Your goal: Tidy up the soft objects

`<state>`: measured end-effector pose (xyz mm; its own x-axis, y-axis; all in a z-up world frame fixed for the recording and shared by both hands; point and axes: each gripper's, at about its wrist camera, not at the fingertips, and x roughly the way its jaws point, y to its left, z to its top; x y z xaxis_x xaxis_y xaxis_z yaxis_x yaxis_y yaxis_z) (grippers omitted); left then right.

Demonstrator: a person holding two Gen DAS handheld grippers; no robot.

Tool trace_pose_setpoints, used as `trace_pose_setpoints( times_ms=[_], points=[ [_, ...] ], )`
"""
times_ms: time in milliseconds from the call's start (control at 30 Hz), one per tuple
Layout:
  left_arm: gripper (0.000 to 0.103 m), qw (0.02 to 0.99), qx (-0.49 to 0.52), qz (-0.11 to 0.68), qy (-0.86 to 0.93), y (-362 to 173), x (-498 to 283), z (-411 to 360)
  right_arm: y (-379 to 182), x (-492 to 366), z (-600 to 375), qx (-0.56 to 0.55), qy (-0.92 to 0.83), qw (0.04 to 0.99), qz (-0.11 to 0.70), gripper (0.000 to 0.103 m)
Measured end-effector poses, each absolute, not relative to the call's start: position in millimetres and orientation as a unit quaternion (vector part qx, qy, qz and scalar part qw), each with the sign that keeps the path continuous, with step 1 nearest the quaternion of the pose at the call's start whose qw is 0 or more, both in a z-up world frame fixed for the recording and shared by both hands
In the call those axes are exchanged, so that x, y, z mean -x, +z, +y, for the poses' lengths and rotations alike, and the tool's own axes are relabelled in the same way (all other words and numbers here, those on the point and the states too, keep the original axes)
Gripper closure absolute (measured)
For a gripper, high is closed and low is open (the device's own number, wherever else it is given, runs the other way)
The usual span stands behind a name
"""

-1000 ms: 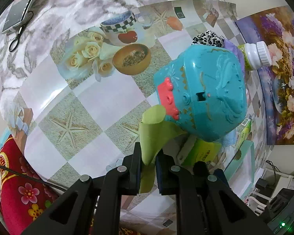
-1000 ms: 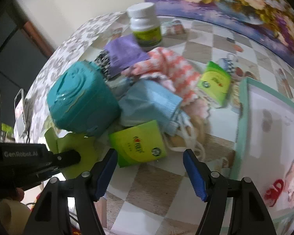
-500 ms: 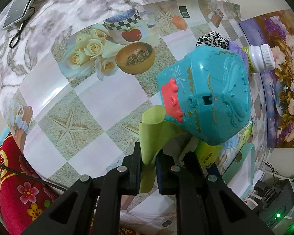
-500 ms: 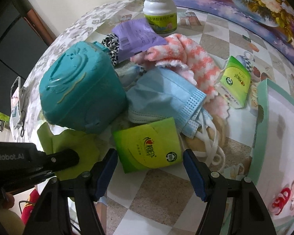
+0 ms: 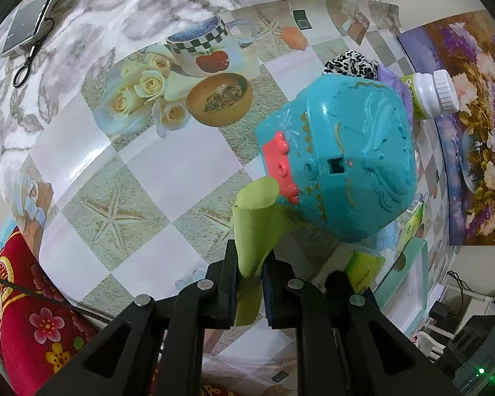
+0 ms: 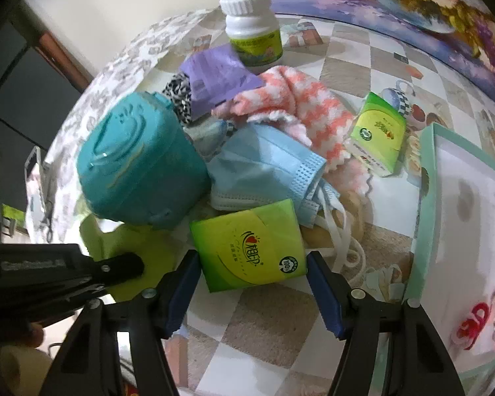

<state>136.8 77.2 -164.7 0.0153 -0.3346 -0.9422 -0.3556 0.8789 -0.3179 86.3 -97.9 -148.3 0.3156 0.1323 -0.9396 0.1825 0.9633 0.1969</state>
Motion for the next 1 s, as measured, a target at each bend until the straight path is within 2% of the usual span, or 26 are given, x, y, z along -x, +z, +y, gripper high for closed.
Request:
trace_pose_setpoints(
  times_ms=[600, 1000],
  points=[
    [0.090, 0.680, 0.269, 0.680, -0.056, -131.6, -132.8, 67.7, -108.6, -58.9, -135.4, -0.171, -0.059, 0.810, 0.558, 0.035],
    [0.090, 0.733, 0.248, 0.621, -0.127, -88.0, -120.0, 54.9, -76.8, -44.2, -166.7, -0.202, -0.091, 0.826, 0.518, 0.035]
  ],
)
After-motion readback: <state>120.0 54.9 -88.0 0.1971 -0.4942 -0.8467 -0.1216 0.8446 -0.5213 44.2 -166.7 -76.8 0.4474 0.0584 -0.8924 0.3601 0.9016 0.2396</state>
